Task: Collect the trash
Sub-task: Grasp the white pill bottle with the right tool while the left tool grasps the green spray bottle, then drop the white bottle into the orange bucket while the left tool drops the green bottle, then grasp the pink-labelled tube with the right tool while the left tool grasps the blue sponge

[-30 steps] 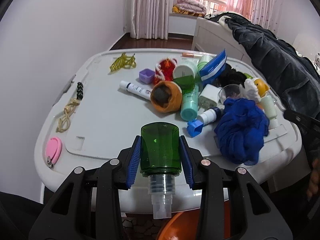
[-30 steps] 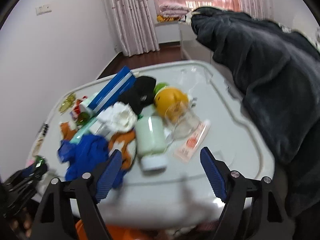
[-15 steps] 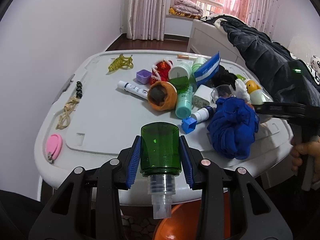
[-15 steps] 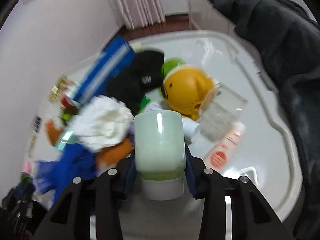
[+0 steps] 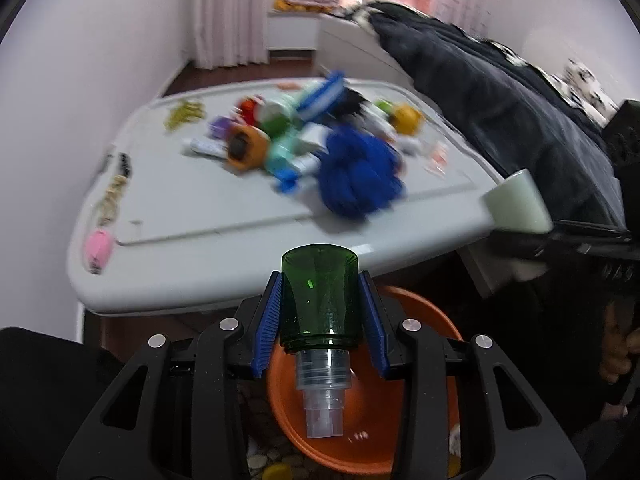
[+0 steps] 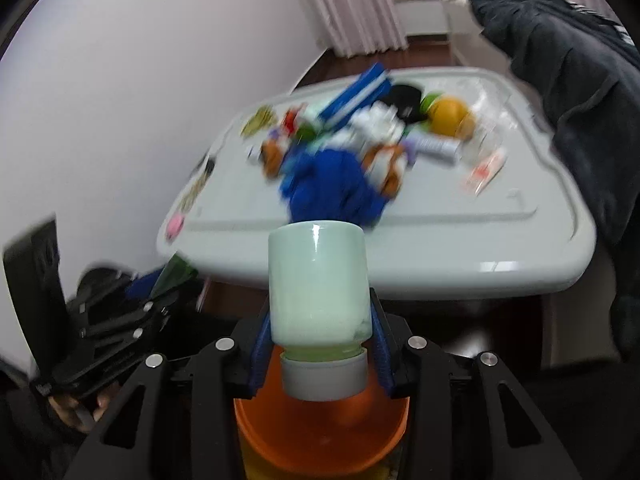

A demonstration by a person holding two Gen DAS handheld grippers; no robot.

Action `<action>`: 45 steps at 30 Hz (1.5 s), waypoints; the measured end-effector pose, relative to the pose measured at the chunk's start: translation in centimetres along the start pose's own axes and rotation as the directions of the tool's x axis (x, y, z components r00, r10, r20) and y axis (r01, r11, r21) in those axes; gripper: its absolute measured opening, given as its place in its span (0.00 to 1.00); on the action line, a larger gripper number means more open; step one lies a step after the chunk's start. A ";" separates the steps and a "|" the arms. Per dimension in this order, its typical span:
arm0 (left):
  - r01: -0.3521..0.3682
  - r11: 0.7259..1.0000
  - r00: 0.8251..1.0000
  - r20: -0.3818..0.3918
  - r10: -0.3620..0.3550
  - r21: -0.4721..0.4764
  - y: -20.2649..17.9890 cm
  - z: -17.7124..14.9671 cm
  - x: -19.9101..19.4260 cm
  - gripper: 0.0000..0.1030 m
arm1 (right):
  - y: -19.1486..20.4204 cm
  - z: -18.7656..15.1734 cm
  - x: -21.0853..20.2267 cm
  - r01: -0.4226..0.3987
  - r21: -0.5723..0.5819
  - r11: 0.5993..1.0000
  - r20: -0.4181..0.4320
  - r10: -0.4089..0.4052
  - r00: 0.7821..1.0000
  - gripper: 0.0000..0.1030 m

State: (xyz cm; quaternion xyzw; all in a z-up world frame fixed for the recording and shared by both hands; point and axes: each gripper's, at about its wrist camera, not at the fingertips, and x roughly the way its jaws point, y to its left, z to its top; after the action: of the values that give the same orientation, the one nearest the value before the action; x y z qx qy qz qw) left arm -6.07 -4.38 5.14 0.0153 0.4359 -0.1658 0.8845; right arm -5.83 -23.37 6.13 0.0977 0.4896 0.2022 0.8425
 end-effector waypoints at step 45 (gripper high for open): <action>-0.094 0.995 0.992 0.084 0.097 -0.038 2.4 4.7 4.5 0.46 | -14.2 11.1 7.5 0.396 0.431 0.811 -0.035 -0.424 0.905 0.66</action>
State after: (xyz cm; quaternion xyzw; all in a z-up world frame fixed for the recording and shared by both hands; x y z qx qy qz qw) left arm 0.76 -4.21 4.27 0.0139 0.3990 -0.1164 0.9094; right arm 10.52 -32.48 0.66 0.1785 0.5046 -0.0996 0.8388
